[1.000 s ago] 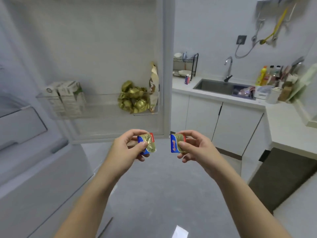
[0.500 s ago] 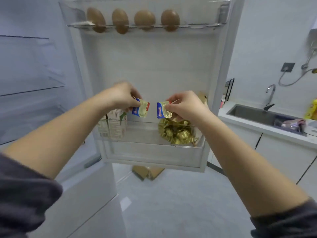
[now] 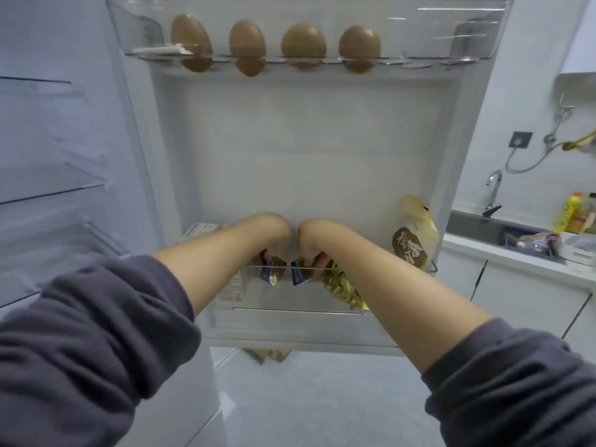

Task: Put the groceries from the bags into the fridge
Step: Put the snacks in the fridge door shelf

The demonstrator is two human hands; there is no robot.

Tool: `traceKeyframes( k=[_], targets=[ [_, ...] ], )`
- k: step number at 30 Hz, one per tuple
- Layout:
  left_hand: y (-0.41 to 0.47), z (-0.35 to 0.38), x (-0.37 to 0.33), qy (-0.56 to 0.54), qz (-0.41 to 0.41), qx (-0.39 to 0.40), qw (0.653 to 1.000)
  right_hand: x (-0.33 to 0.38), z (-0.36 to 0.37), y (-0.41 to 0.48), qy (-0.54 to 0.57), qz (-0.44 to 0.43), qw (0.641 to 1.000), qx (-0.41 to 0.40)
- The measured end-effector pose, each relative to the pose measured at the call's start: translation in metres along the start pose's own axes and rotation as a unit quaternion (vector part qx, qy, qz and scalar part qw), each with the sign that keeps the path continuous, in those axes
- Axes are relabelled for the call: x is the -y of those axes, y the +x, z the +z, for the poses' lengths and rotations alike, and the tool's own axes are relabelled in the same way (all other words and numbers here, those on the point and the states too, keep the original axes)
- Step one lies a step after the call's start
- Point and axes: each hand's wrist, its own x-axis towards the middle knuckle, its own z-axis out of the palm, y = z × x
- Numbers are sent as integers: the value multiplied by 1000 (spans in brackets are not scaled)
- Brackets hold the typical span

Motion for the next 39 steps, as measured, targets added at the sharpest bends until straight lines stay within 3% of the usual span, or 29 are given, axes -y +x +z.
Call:
traceKeyframes(
  k=[9, 16, 31, 34, 37, 39],
  targets=[
    [18, 10, 16, 19, 15, -37, 999, 6, 9, 3, -4, 6, 1000, 22],
    [14, 6, 22, 89, 106, 64, 988, -4, 12, -3, -10, -55, 997, 50],
    [20, 15, 23, 58, 116, -33, 991, 4, 15, -7, -11, -39, 999, 26],
    [6, 7, 22, 80, 127, -88, 985, 6, 2, -27, -78, -58, 995, -33],
    [-14, -7, 19, 112, 123, -136, 977, 1, -13, -52, -78, -67, 990, -98],
    [-36, -14, 18, 77, 108, -191, 973, -8, -19, -74, -61, -79, 982, -159]
  ],
)
